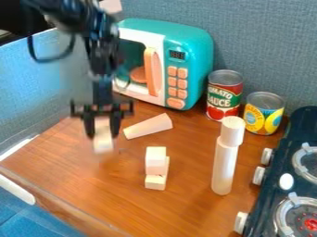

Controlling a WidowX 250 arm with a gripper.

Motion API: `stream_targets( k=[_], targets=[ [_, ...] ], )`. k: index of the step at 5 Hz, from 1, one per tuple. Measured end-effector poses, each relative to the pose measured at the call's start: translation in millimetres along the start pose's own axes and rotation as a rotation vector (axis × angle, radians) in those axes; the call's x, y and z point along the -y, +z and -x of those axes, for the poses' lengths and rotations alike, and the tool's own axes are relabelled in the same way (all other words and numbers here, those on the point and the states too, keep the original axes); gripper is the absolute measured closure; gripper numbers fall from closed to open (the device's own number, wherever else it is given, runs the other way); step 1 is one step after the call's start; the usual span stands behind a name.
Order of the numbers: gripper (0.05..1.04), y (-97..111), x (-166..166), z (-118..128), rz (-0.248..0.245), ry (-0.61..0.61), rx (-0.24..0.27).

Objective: Move the rectangular on top of the lower tower

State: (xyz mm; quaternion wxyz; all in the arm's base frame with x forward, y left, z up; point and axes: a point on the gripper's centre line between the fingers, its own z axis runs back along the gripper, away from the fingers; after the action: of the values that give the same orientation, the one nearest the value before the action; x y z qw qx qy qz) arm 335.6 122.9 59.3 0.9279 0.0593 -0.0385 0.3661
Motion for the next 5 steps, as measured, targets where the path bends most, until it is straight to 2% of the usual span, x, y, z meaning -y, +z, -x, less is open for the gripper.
stream_targets(
  k=[1,2,3,4,5],
  targets=[
    [0.558,49,26,13,0.063,-0.045,0.090],
    [0.558,60,38,27,0.021,-0.096,0.105],
    [0.558,66,58,38,0.035,-0.181,0.113],
    [0.558,53,66,45,0.042,-0.212,0.065],
    [0.557,32,74,54,0.024,-0.256,0.007]
  ],
)
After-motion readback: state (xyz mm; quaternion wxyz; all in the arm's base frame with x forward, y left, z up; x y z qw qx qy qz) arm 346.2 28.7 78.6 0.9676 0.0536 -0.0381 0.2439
